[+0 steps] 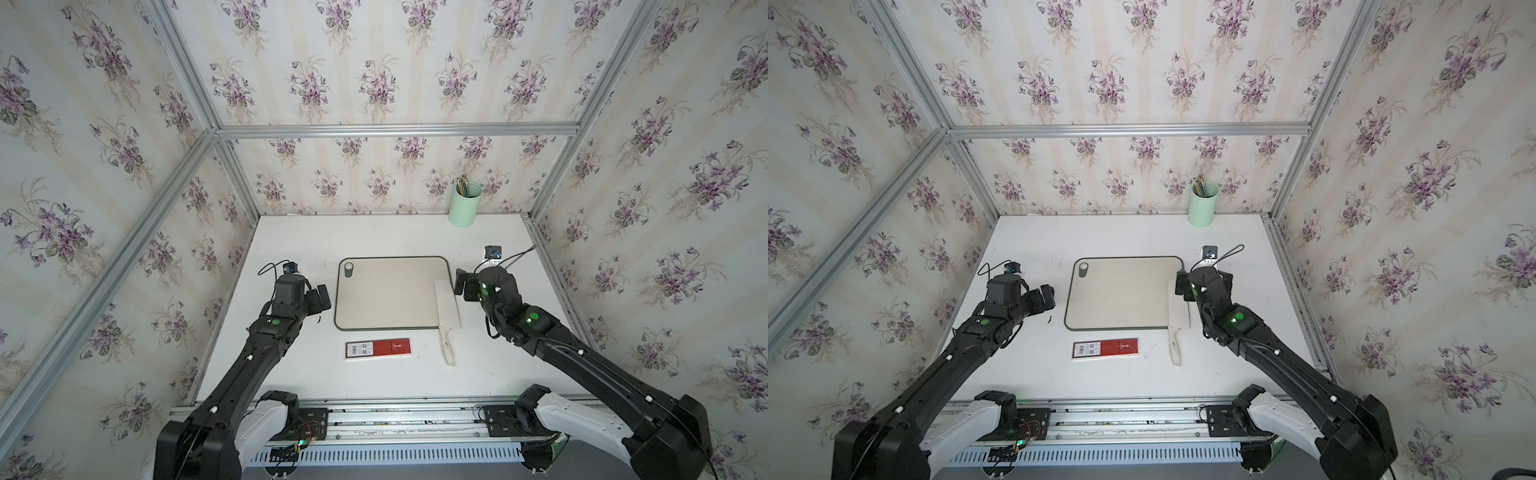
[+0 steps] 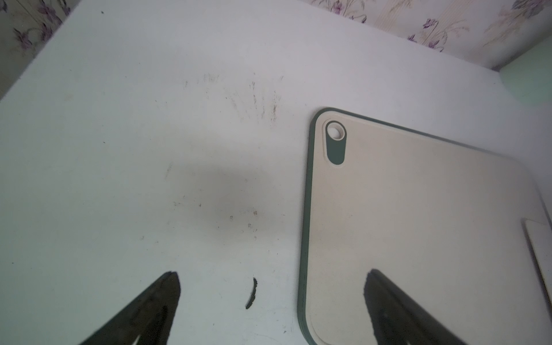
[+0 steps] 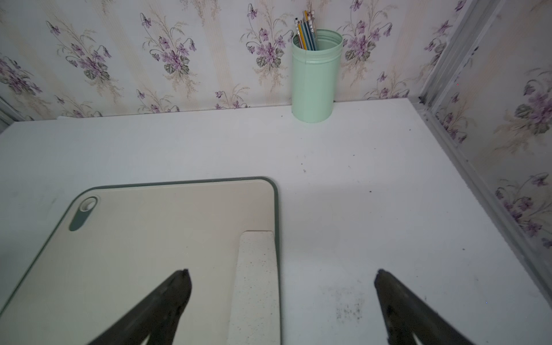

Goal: Align the knife with the edge of the cutting board
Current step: Reset both arms

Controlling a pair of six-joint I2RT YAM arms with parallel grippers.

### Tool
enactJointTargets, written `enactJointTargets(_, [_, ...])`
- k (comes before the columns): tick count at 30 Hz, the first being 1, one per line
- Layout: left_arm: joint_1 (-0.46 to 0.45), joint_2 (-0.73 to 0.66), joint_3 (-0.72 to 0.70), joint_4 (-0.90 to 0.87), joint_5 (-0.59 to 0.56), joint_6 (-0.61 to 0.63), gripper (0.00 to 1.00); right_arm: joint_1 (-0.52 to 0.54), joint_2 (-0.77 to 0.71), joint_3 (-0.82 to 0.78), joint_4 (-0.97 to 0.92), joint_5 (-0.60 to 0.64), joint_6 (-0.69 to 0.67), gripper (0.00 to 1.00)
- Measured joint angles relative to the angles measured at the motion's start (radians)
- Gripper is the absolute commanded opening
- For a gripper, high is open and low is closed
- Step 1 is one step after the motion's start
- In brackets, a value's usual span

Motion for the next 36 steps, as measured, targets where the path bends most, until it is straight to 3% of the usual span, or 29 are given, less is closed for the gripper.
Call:
enactJointTargets(4, [0.000,-0.079,-0.071,0.039,-0.070,0.053,1.00,-0.027,-0.019,-0.261,0.277,0.136,-0.134,0.98])
enactJointTargets(9, [0.000,-0.045,-0.130,0.163,-0.126,0.193,0.99,-0.154,0.113,-0.439,0.608,0.251,-0.185,1.00])
enactJointTargets(12, [0.003,0.018,-0.191,0.325,-0.176,0.265,1.00,-0.236,0.244,-0.468,0.768,0.293,-0.204,1.00])
enactJointTargets(18, [0.016,0.297,-0.292,0.750,-0.195,0.385,0.99,-0.327,0.536,-0.573,1.381,0.264,-0.291,0.99])
enactJointTargets(21, [0.029,0.401,-0.286,0.936,-0.178,0.436,0.99,-0.338,0.550,-0.577,1.481,0.192,-0.315,1.00])
enactJointTargets(25, [0.038,0.567,-0.296,1.150,-0.090,0.503,0.99,-0.439,0.528,-0.564,1.565,0.024,-0.296,1.00])
enactJointTargets(28, [0.040,0.582,-0.255,1.124,-0.069,0.518,0.99,-0.503,0.570,-0.527,1.547,-0.077,-0.253,1.00])
enactJointTargets(31, [0.101,0.569,-0.168,1.104,-0.035,0.495,0.99,-0.552,0.561,-0.468,1.489,-0.181,-0.216,1.00])
enactJointTargets(36, [0.113,0.574,-0.171,1.058,0.006,0.477,0.99,-0.557,0.552,-0.462,1.419,-0.244,-0.193,1.00])
